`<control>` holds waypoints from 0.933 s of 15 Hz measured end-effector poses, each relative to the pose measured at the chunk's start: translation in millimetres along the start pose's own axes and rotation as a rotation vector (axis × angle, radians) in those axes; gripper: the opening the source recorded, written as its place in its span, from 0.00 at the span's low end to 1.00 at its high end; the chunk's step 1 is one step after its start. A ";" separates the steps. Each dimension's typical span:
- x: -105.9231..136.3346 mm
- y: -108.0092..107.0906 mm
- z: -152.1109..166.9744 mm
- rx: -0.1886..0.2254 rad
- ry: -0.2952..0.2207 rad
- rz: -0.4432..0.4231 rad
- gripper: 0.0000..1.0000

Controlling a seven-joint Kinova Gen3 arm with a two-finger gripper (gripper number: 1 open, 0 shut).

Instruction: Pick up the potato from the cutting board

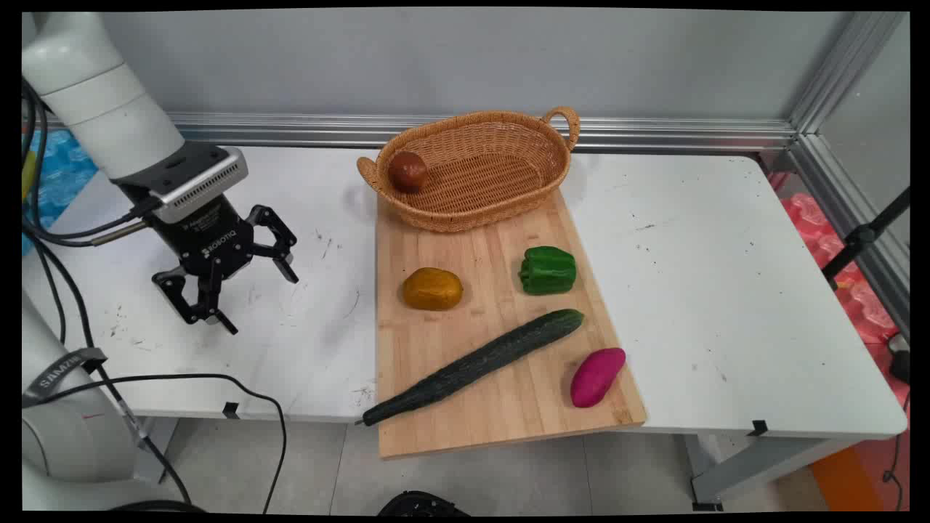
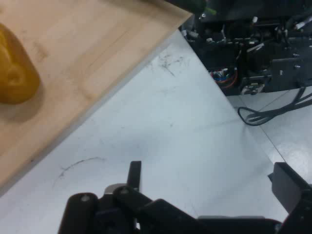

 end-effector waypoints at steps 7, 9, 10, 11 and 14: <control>-0.5 -27.6 -3.9 0.098 0.014 -0.236 1.00; 3.8 -42.9 -1.2 0.128 0.026 -0.305 1.00; 6.3 -51.4 1.6 0.143 0.032 -0.338 1.00; 8.7 -58.4 5.0 0.154 0.037 -0.364 1.00; 16.8 -80.2 21.6 0.183 0.045 -0.436 1.00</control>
